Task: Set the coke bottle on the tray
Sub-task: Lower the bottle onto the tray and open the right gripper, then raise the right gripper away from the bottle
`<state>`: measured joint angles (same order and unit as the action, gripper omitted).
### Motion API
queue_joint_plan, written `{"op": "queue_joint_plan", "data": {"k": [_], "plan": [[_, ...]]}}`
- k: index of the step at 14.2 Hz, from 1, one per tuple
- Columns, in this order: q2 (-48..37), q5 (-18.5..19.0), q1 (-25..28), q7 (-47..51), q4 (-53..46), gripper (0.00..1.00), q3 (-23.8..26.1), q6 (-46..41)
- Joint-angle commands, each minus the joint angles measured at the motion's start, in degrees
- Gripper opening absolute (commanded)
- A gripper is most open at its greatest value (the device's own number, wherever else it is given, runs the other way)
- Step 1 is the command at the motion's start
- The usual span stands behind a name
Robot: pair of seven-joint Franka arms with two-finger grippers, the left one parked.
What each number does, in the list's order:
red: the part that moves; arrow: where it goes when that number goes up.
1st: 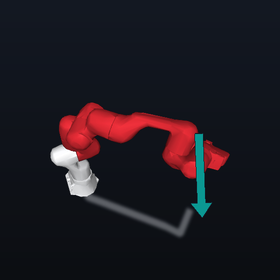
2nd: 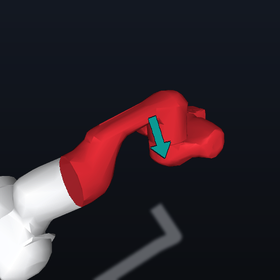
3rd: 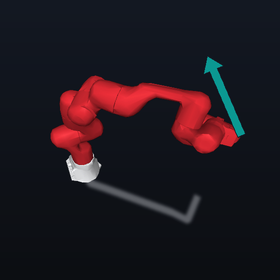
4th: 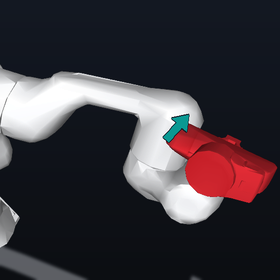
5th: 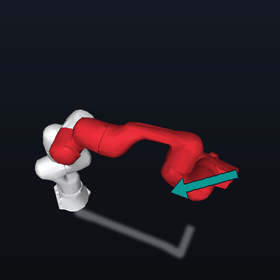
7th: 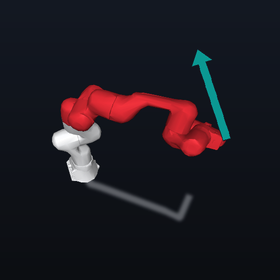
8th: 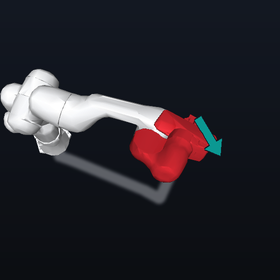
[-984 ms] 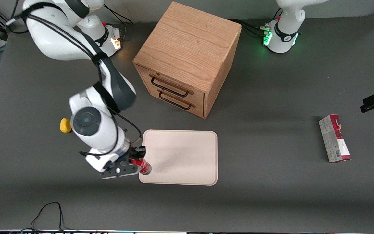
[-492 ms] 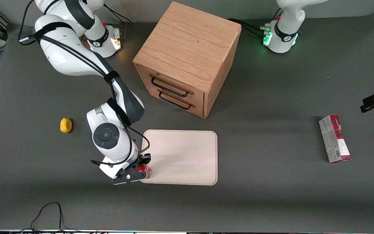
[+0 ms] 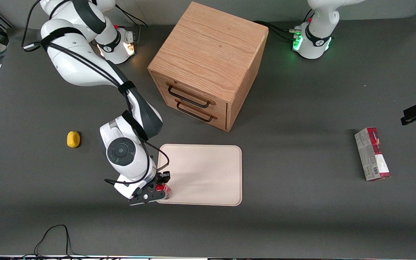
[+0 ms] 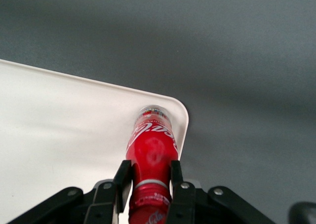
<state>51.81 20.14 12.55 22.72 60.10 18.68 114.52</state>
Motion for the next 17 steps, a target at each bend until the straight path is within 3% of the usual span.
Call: {"op": "queue_joint_plan", "data": {"k": [1, 6, 10, 14, 17], "plan": [[-0.31, 1.66, 0.37, 5.57, 0.29, 1.0, 0.04, 2.72], [-2.06, 1.83, 0.37, 5.32, 0.28, 1.0, -0.66, 2.29], [-8.73, 0.52, 0.45, 3.57, 2.21, 1.0, -3.82, -6.65], [-27.06, -14.84, 0.72, -11.34, 18.96, 1.0, -16.11, -9.04], [-39.47, -18.37, -2.0, -17.7, 27.6, 1.0, -18.68, -15.27]]}}
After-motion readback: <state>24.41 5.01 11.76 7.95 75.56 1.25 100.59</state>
